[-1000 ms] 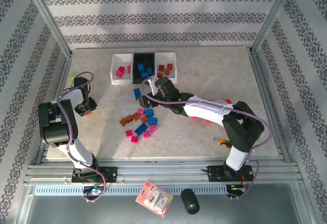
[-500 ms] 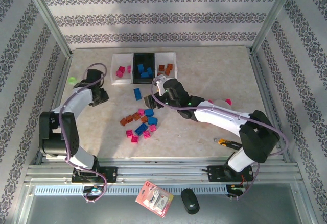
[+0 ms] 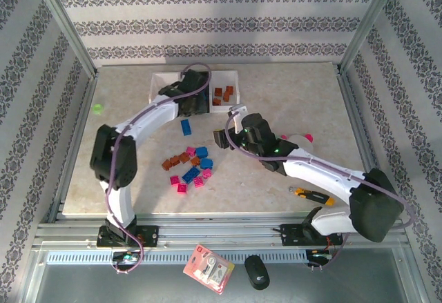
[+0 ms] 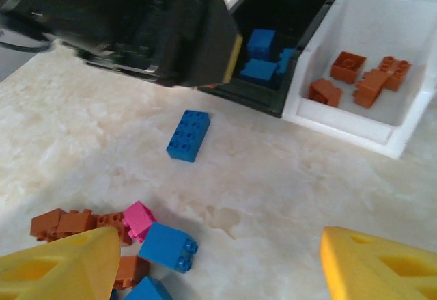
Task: Sort the legos into containers by color
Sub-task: Place the lego in the container.
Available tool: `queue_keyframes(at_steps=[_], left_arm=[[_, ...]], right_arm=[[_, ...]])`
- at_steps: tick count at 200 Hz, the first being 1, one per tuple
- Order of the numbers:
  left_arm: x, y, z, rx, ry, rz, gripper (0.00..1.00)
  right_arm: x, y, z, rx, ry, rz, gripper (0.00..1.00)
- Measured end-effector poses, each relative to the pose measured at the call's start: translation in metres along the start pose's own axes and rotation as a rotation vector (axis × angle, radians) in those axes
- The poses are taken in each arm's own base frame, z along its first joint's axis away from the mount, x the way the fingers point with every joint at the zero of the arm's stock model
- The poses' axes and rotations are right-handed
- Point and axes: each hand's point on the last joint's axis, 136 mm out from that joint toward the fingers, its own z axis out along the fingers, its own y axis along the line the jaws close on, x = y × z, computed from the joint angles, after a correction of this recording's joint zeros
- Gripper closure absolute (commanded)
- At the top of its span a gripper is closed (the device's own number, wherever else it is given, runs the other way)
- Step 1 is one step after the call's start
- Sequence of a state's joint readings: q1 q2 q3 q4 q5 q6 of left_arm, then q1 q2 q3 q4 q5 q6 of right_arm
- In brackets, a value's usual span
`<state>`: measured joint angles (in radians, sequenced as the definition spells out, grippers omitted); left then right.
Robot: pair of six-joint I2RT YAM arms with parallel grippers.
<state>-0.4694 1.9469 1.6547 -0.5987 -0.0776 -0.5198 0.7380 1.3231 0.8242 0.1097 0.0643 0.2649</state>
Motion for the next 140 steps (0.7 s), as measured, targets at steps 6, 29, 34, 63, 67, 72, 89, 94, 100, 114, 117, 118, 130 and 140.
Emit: queue_keyframes(at_steps=[6,29,34,63,67,72,89,94,100,114,117,118,130,140], left_arm=[[-0.004,-0.008,0.006,0.008,-0.004,0.01,0.68],[-0.02,-0.036,0.03,0.045,-0.009,0.04,0.67],[-0.024,-0.04,0.035,0.048,-0.01,0.045,0.67],[-0.051,-0.06,0.064,0.062,-0.036,0.077,0.67],[-0.054,-0.063,0.067,0.064,-0.039,0.081,0.67],[-0.057,-0.065,0.071,0.066,-0.042,0.085,0.66],[-0.065,-0.072,0.081,0.069,-0.049,0.102,0.63],[-0.066,-0.073,0.083,0.069,-0.049,0.105,0.62],[-0.066,-0.074,0.086,0.068,-0.048,0.109,0.59],[-0.062,-0.074,0.089,0.068,-0.028,0.118,0.46],[-0.061,-0.073,0.089,0.067,-0.024,0.125,0.42],[-0.061,-0.073,0.089,0.067,-0.021,0.125,0.41],[-0.056,-0.073,0.089,0.069,-0.001,0.131,0.28],[-0.055,-0.073,0.088,0.07,0.006,0.13,0.16]], right_arm=[[0.0,-0.002,-0.001,0.006,-0.003,0.003,0.23],[0.004,-0.01,-0.006,0.023,-0.004,0.021,0.23],[0.005,-0.011,-0.007,0.027,-0.003,0.024,0.23],[0.009,-0.016,-0.01,0.04,-0.003,0.035,0.23],[0.009,-0.018,-0.01,0.043,-0.004,0.038,0.23],[0.009,-0.019,-0.011,0.045,-0.004,0.04,0.23],[0.011,-0.02,-0.012,0.047,-0.004,0.041,0.23],[0.011,-0.021,-0.012,0.05,-0.004,0.044,0.23],[0.011,-0.022,-0.012,0.051,-0.004,0.047,0.24],[0.012,-0.022,-0.012,0.052,-0.003,0.048,0.23],[0.012,-0.022,-0.012,0.053,-0.002,0.048,0.23],[0.012,-0.022,-0.012,0.052,-0.002,0.048,0.23],[0.012,-0.022,-0.012,0.053,0.0,0.048,0.23],[0.013,-0.022,-0.012,0.052,0.0,0.047,0.22]])
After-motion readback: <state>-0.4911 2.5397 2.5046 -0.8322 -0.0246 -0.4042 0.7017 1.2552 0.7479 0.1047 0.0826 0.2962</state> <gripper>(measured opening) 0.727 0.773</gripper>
